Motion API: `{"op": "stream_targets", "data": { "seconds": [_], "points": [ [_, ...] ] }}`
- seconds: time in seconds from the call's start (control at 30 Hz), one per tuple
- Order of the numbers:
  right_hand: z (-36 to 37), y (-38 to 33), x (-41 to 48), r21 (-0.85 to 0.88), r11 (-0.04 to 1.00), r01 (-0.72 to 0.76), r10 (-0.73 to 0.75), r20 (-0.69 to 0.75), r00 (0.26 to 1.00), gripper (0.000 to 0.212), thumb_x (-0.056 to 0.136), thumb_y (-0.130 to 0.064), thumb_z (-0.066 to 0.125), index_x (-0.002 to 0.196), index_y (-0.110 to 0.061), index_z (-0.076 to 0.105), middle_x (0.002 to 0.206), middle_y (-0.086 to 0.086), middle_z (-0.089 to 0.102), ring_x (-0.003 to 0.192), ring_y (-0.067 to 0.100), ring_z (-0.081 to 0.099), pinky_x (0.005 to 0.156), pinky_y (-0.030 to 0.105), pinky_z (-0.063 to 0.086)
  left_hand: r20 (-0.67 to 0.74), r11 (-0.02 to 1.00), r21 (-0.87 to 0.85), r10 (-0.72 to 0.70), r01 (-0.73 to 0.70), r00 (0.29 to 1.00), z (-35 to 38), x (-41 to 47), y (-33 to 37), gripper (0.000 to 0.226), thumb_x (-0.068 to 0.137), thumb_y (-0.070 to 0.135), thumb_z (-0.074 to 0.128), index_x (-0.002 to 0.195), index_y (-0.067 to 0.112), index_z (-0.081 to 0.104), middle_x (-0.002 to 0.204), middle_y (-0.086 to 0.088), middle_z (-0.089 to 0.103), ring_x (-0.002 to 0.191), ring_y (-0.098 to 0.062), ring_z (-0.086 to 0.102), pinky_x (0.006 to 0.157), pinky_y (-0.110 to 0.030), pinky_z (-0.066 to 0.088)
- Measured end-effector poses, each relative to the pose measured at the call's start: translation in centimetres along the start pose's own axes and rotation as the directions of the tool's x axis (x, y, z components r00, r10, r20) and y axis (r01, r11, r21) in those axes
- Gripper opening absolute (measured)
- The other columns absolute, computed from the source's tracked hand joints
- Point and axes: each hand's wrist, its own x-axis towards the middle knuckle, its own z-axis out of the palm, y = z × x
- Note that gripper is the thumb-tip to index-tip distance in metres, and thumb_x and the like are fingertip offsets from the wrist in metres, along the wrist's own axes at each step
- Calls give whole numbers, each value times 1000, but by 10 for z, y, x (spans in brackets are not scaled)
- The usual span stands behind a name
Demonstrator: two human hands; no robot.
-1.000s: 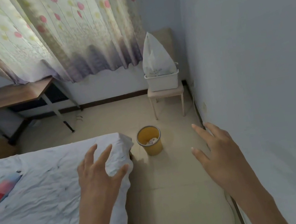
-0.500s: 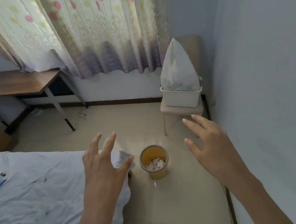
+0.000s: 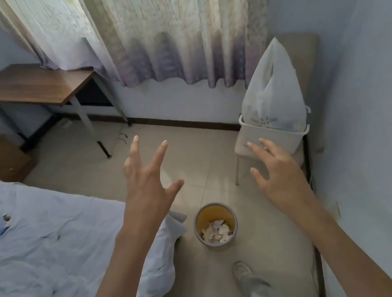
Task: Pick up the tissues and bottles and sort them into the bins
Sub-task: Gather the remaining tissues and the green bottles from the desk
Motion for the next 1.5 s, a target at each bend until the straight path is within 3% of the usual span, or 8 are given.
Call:
{"op": "stream_targets", "data": {
  "seconds": [0.23,0.4,0.6,0.73,0.83,0.97,1.2,1.5],
  "points": [
    [132,83,113,-99,993,65,-59,65,996,73,97,-25,68,161,-31,34,166,7,33,151,28,36,119,47,41,34,999,16,-33,32,999,158,78,-50,92,85,46,84,160,47,30,173,5,-7,157,-33,10,122,-53,31],
    [302,183,135,-173,983,64,-27,210,977,80,97,-29,70,163,-37,26,167,7,28,150,29,34,116,46,41,84,995,21,-96,95,992,345,77,-130,91,85,47,83,159,49,30,173,7,-7,156,-32,11,122,-54,31],
    [532,310,123,-133,991,18,30,352,936,74,97,-28,70,160,-37,34,167,9,31,150,32,35,117,47,42,315,975,33,-218,219,924,576,45,-250,94,85,52,81,161,51,25,174,3,-6,156,-40,11,122,-59,30],
    [641,368,106,-212,977,3,104,490,865,77,95,-32,71,158,-44,28,162,12,30,142,36,44,105,49,49,415,952,5,-282,307,865,688,19,-303,97,82,53,84,161,47,29,173,-3,4,155,-40,19,121,-59,34],
    [693,394,99,-237,971,-34,171,588,790,80,91,-29,76,158,-38,33,151,8,37,127,33,57,99,44,54,481,926,-63,-300,373,824,744,-3,-331,96,82,40,88,161,39,33,171,0,9,155,-31,27,119,-48,39],
    [725,412,95,-208,972,-108,210,573,792,65,91,-16,72,149,-33,47,135,1,49,112,28,64,91,42,59,476,897,-89,-344,433,809,776,-13,-352,89,86,22,84,161,30,37,160,0,29,141,-25,45,110,-42,49],
    [719,408,96,-200,971,-134,219,504,835,75,88,-6,70,155,-30,46,132,-3,53,117,21,60,93,37,58,464,863,-54,-423,502,778,766,-5,-349,85,88,12,80,160,29,38,140,3,47,125,-21,54,99,-40,56],
    [554,307,136,-137,981,-136,184,454,872,79,85,-3,68,157,-26,44,134,-1,51,124,22,53,96,37,52,400,880,-87,-399,467,825,586,45,-272,86,85,8,77,160,26,39,143,-1,46,130,-23,50,101,-36,48]
  ]
}}
